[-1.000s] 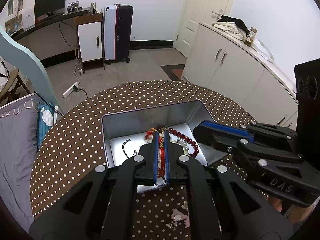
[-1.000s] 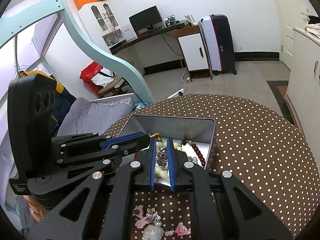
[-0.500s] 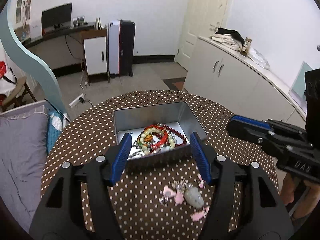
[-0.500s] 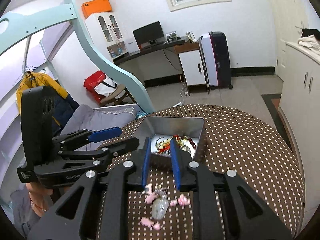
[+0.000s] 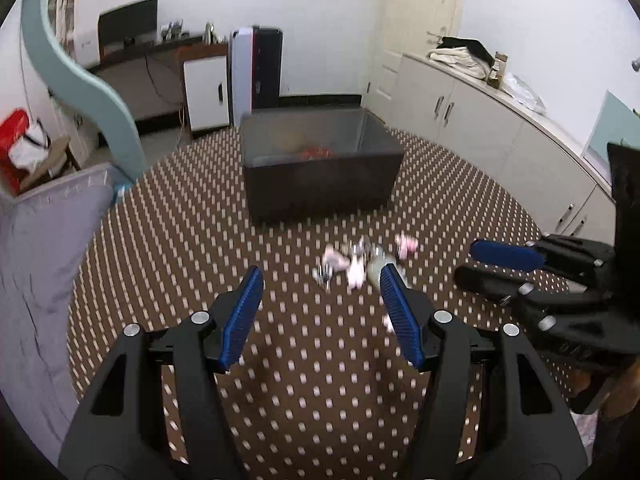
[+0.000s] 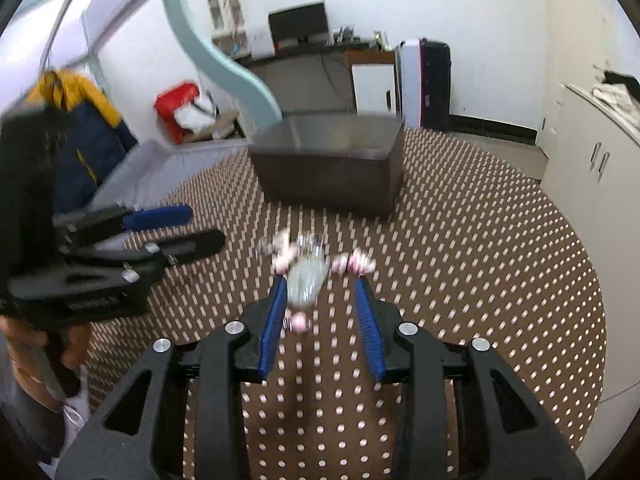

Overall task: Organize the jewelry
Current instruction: 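Grasp a pink charm with the right tool from the remaining pile, then carry the pink charm to the grey box with the right tool while the left grasps a silver charm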

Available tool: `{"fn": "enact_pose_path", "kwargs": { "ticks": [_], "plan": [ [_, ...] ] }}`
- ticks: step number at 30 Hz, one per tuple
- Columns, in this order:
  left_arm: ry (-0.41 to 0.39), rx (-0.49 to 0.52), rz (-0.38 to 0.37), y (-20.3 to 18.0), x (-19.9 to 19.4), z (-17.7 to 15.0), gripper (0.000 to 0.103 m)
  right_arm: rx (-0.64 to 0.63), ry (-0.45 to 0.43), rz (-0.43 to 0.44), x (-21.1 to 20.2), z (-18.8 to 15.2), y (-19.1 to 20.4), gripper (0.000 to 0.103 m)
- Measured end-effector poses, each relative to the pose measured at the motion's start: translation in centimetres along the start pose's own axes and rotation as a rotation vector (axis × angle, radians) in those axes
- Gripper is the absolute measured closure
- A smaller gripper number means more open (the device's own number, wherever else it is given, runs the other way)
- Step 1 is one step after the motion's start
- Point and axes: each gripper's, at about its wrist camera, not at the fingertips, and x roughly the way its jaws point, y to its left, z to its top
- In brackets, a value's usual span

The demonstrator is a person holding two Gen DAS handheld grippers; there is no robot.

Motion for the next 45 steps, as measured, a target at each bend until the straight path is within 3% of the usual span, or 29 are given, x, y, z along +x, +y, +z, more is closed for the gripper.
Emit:
{"fn": "enact_pose_path", "kwargs": {
  "ticks": [5,15,18,19,37,42,45],
  "plan": [
    [0.022,-0.032,0.004,0.8,0.0,-1.9,0.042,-0.078,0.055,-0.009,2.0,-1.4,1.9,0.061],
    [0.035,-0.051,0.000,1.7,0.2,-3.0,0.042,-0.167,0.132,-0.016,4.5,-1.2,4.0,0.061],
    [0.044,-0.054,-0.009,1.8,0.7,-2.8,0.042,-0.193,0.133,-0.022,4.4,-1.1,4.2,0.077],
    [0.047,-0.055,-0.011,1.9,0.8,-2.8,0.042,-0.204,0.133,-0.027,4.4,-1.1,4.2,0.091],
    [0.077,0.037,0.012,0.5,5.4,0.4,0.043,-0.082,0.047,-0.026,1.5,0.2,-1.0,0.091],
    [0.110,0.109,0.018,-0.4,6.8,1.1,0.064,-0.058,0.033,-0.019,1.7,1.0,-1.8,0.091],
    [0.115,0.153,0.025,-1.0,7.2,1.3,0.068,-0.046,0.025,-0.011,1.6,1.6,-2.3,0.091]
  ]
}}
